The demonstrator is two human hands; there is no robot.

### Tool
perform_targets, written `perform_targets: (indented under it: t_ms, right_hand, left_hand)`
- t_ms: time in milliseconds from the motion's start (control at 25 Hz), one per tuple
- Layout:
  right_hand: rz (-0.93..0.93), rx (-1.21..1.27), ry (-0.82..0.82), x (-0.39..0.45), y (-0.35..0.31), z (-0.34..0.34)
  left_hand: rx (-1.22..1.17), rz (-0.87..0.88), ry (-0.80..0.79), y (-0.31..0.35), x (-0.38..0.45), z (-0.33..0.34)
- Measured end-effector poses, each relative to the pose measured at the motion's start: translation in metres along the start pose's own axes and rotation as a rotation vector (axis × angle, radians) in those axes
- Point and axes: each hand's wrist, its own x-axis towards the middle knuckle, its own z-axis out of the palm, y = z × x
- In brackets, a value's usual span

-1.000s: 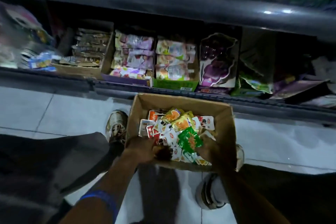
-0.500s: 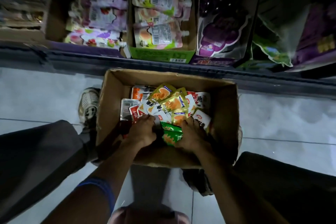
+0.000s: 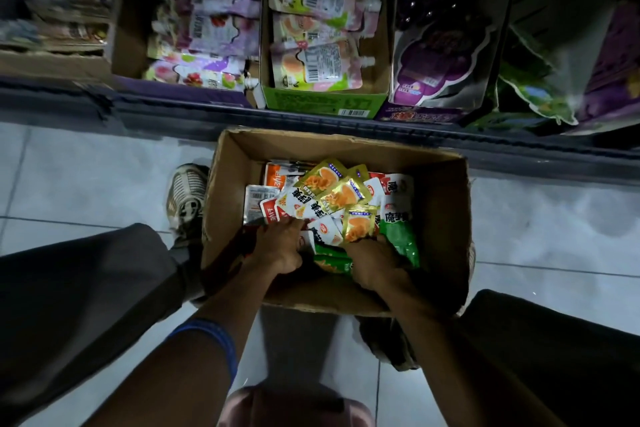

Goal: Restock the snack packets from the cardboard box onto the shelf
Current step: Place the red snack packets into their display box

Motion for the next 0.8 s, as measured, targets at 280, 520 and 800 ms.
perform_targets:
  t_ms: [280, 520, 800]
  right_hand:
    - [-0.307, 0.097, 0.226, -0.002, -0.019, -0.006]
    - [0.144, 1.350, 0.506, -0.018, 0.009, -0.047]
    - [0.022, 2.273, 0.298, -0.066, -0.007, -0.065]
  left_hand:
    - [-0.172, 0.086, -0.200, 0.001, 0.012, 0.004]
    - [-0.581, 0.050, -0.048, -0.001, 0.001, -0.015]
    - [-1.143, 0.087, -0.070, 0.034, -0.049, -0.058]
